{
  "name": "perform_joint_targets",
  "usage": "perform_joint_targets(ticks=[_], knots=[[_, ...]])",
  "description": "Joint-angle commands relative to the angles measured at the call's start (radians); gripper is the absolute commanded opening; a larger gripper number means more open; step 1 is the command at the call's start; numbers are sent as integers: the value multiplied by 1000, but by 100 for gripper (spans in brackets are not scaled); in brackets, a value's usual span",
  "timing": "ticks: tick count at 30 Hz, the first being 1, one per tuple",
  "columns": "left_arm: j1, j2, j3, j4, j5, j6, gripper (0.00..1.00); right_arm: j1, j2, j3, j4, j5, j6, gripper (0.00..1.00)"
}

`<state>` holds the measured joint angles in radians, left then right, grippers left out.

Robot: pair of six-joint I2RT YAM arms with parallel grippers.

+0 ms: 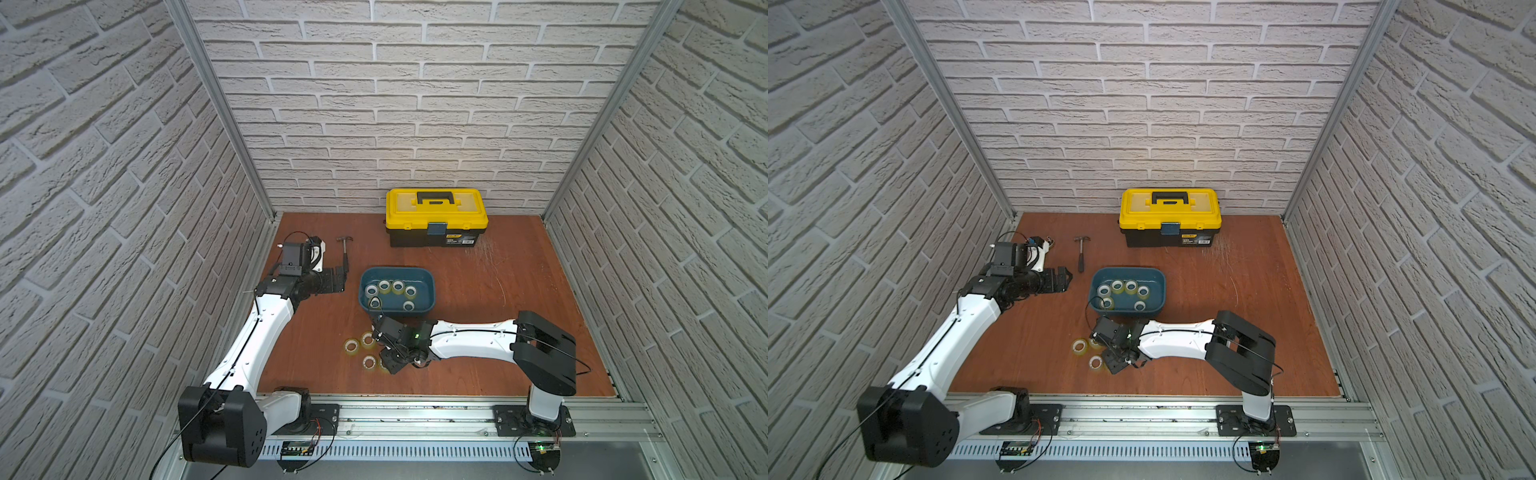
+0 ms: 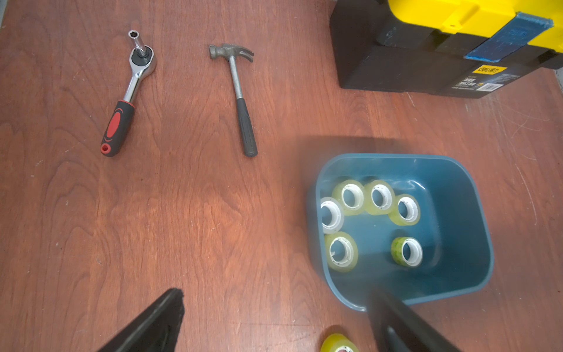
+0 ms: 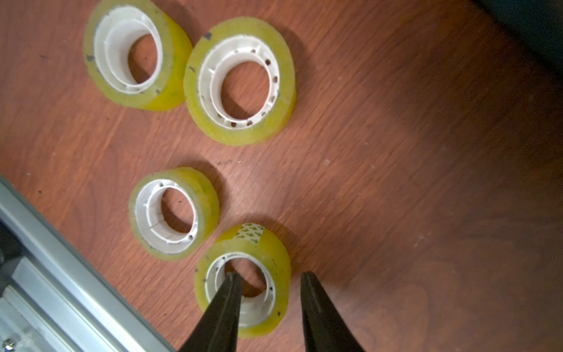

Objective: Put the transparent tape into the storage box
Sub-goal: Pick up the tape at the center of the board.

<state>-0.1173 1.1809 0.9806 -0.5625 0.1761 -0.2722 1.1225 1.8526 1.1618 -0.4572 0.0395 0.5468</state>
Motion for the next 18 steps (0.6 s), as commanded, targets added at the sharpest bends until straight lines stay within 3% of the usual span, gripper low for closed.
perform_joint_targets(ticks=[1, 5, 13, 18], knots=[[-6, -23, 20, 3, -12, 13, 98, 12, 18, 16, -24, 28, 11, 37], [-7, -24, 19, 3, -16, 13, 98, 15, 32, 12, -25, 32, 16, 33], [-15, -46, 15, 3, -41, 19, 98, 16, -18, 23, -39, 60, 5, 9], [-25, -103, -6, 26, -68, 29, 98, 8, -94, 99, -142, 105, -47, 4]])
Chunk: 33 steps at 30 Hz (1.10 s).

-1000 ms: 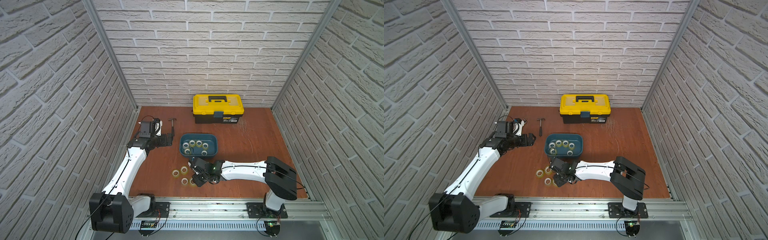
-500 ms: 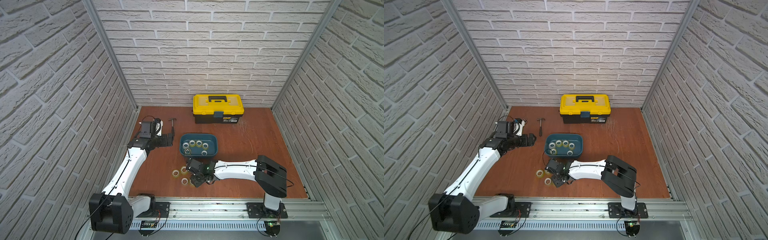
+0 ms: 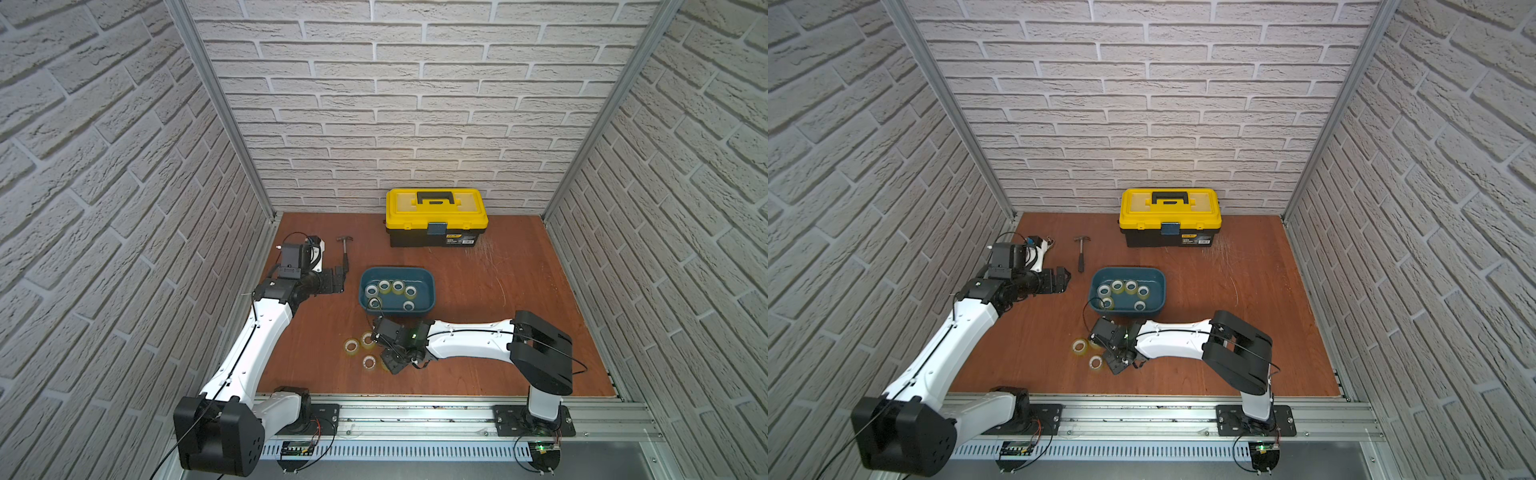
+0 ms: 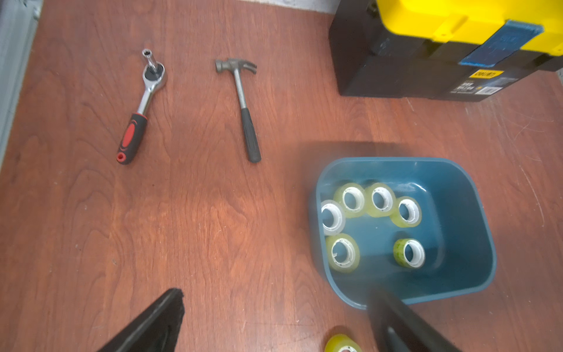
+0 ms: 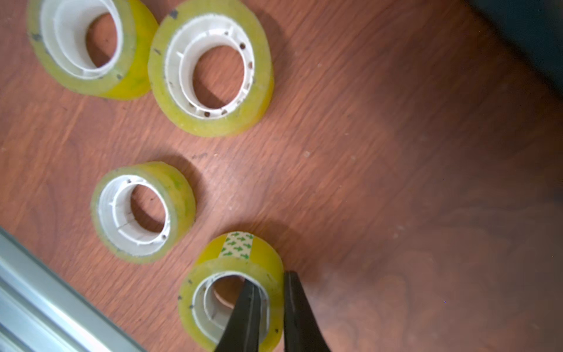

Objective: Put the transparent tape into the storage box
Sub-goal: Pick up the tape at the center of the board, then place the tape in the storage box.

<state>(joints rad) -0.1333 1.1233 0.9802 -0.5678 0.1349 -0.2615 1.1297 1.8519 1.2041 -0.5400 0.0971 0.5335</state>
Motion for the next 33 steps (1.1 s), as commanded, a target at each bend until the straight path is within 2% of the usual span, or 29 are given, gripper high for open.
perform_joint_targets(ticks=[1, 6, 11, 21, 28, 33], knots=[[-10, -62, -12, 38, -32, 20, 98, -6, -108, 76, -80, 55, -45, 4], [-15, -114, -37, 67, -42, 23, 98, -71, -162, 166, -138, 69, -99, 3], [-20, -116, -38, 72, -35, 27, 98, -175, -136, 252, -165, 71, -145, 3], [-33, -112, -35, 63, -44, 32, 98, -356, 85, 398, -164, 18, -202, 3], [-42, -107, -31, 62, -50, 33, 98, -378, 248, 453, -139, -52, -196, 3], [-48, -99, -29, 57, -46, 34, 98, -388, 332, 500, -155, -23, -174, 3]])
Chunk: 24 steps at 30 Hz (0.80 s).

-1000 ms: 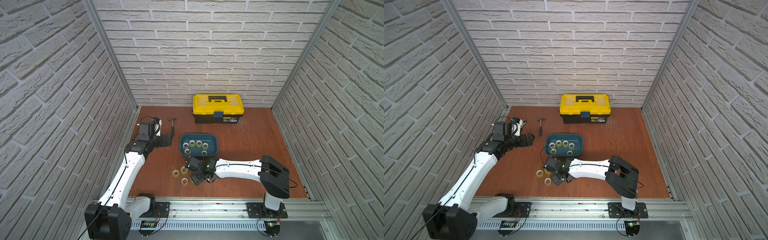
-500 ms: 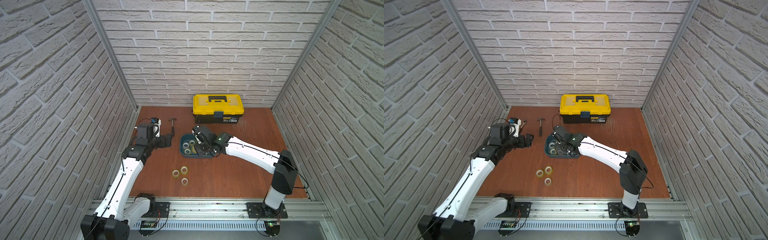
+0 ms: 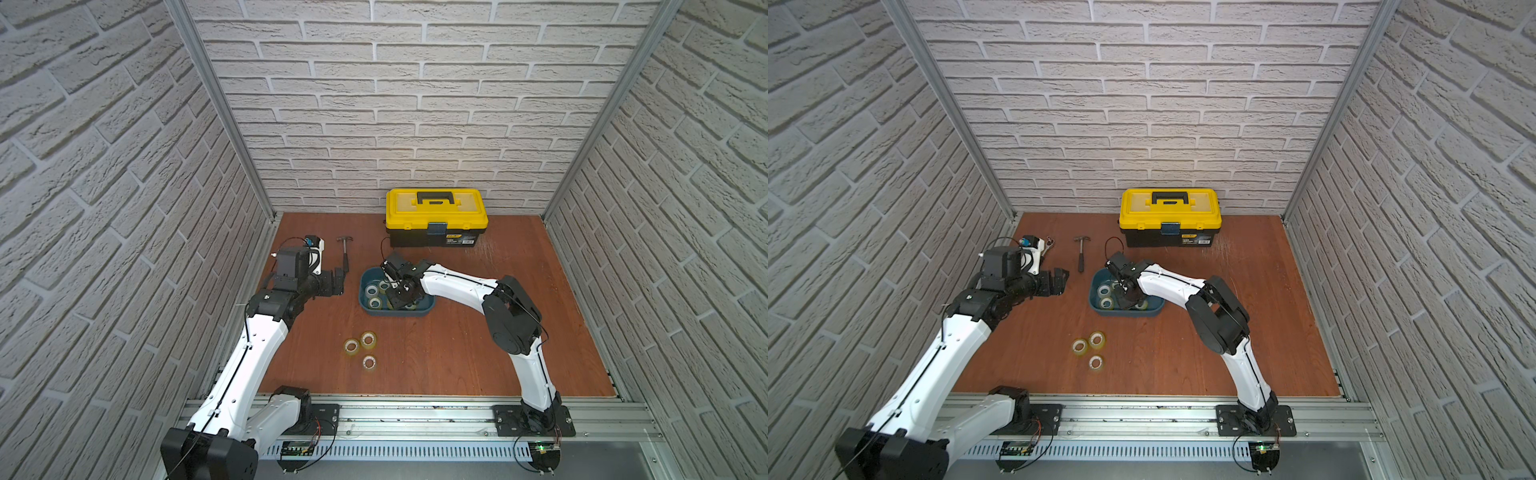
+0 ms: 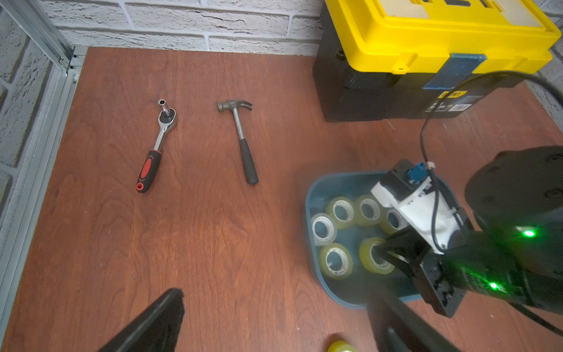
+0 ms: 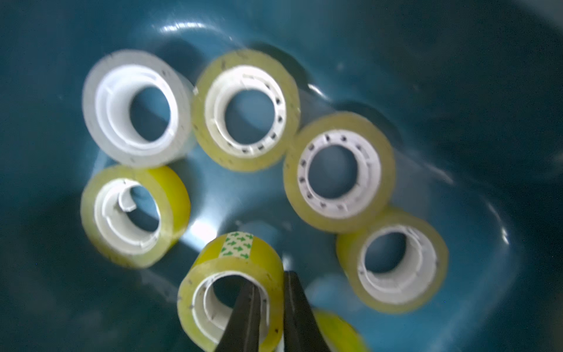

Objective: Put the transparent tape into the storage box
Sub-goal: Place the tape in the storage box.

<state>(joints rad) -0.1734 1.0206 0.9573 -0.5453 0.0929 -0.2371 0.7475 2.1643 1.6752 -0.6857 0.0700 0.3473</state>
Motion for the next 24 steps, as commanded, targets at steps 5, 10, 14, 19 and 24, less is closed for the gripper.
perform_joint_targets(ticks=[5, 10, 14, 19, 24], knots=[[-12, 3, -5, 35, -6, 10, 98, -38, 51, 57, -18, 24, 30, 3], [-14, 4, -4, 33, -7, 13, 98, -50, 56, 72, -26, 19, 18, 11], [-14, 4, -6, 33, -6, 15, 98, -50, 32, 68, -17, -6, 14, 29], [-15, 4, -6, 30, -7, 19, 98, -50, -36, 48, -7, -29, 21, 39], [-20, 4, -6, 28, -10, 21, 98, -50, -141, 30, -56, 9, 12, 40]])
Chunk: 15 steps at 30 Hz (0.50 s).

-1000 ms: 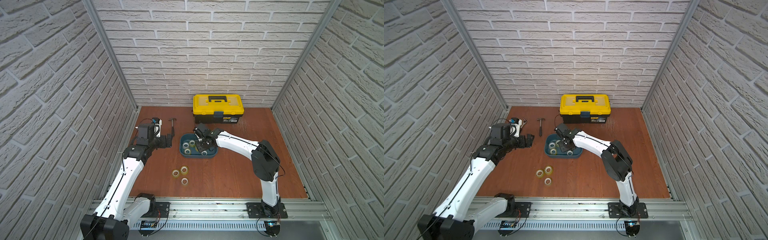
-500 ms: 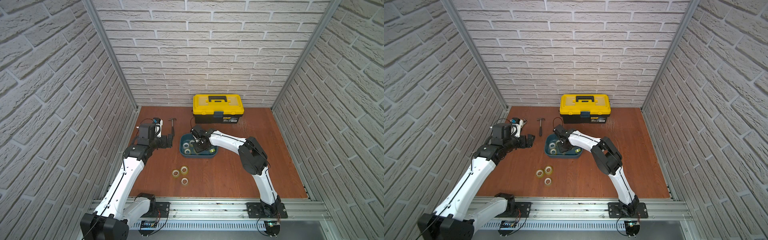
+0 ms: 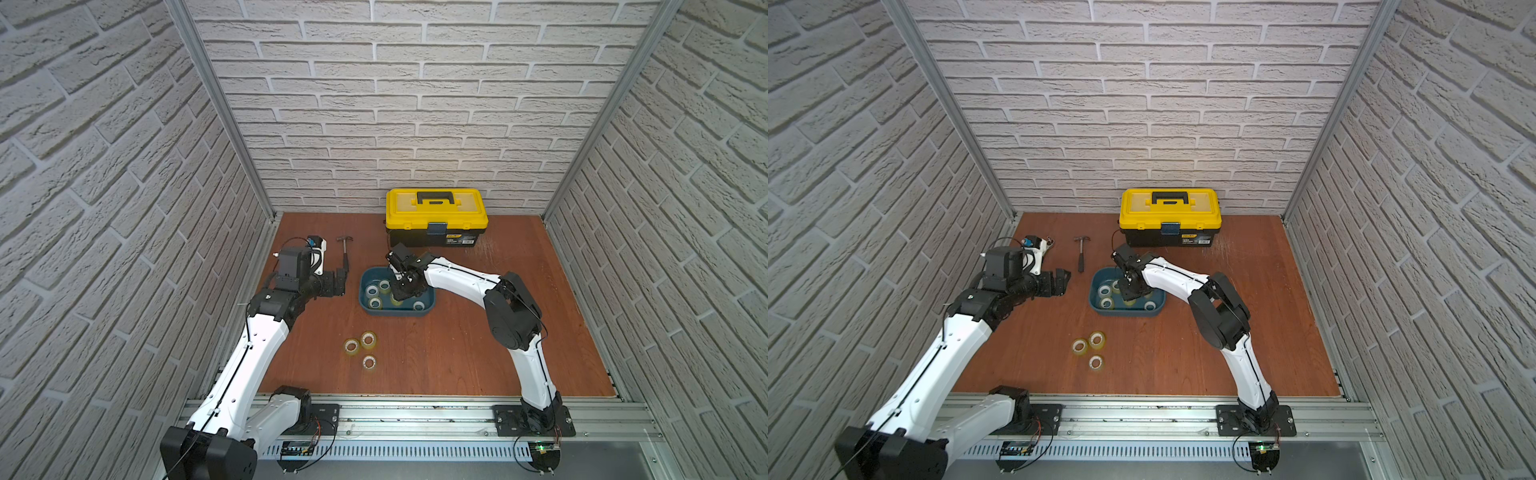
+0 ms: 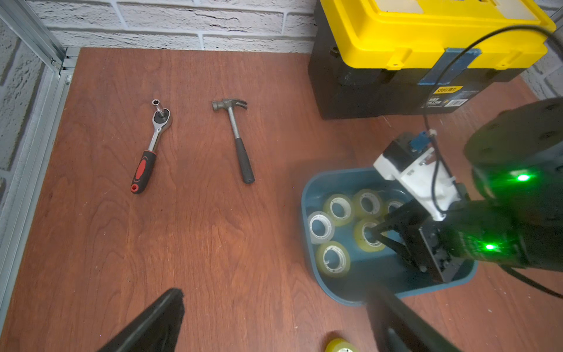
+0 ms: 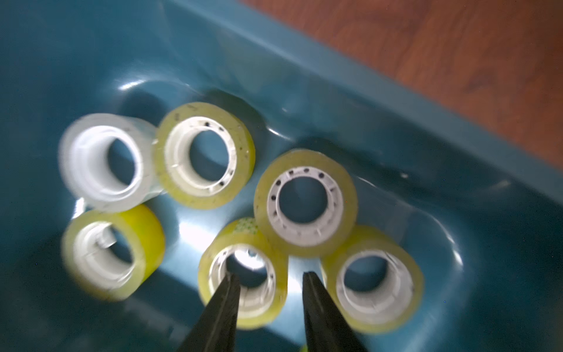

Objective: Put the transparent tape into the storage box
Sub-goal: Place the tape in the storage box.

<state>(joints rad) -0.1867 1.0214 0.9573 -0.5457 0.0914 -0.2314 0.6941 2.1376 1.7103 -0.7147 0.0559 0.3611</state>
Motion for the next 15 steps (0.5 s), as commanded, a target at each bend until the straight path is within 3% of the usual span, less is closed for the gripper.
perform_joint_targets(ticks=[1, 9, 15], knots=[[-6, 3, -5, 29, -8, 17, 98, 4, -137, -12, -41, 32, -5, 40], [-7, -3, -5, 28, -16, 18, 98, 4, -262, -125, -76, 82, -2, 37], [-7, 9, -6, 26, 0, 9, 98, 23, -373, -299, 82, -12, 44, 34]])
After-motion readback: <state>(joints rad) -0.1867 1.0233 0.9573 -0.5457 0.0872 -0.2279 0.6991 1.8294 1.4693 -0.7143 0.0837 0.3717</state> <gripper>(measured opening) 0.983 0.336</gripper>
